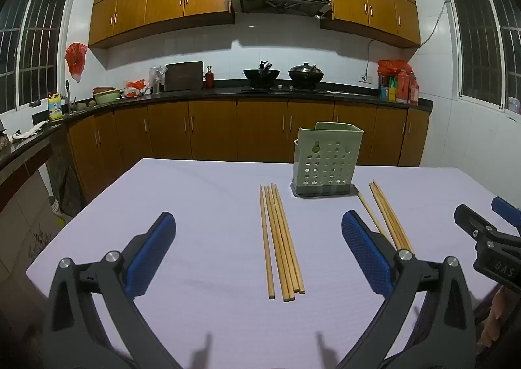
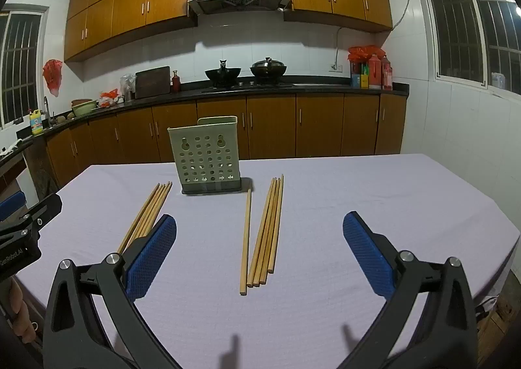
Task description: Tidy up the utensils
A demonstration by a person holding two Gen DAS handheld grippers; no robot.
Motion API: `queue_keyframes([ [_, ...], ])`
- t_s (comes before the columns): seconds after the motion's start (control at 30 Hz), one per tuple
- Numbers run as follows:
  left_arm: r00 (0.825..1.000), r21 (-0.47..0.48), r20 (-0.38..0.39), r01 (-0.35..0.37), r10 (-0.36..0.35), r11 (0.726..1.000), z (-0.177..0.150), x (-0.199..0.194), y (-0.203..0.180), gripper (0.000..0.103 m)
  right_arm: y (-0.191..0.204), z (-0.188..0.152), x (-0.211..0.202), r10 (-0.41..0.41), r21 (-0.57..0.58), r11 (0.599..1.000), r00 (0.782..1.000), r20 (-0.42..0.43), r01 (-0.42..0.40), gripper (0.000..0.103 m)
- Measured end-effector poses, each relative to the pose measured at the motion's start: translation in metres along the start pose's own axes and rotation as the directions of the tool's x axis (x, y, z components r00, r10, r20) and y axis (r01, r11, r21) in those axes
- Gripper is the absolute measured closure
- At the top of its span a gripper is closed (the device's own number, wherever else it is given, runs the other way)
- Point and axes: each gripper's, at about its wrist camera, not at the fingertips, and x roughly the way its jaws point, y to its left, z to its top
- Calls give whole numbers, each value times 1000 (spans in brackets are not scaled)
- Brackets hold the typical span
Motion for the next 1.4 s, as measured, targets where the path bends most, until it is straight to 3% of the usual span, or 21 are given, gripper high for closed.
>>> queue_keyframes([
  [1.4, 1000, -1, 1, 1, -1, 1000, 0, 0, 0, 4, 0, -1, 0, 2, 5, 1000, 1000, -3, -2, 2],
])
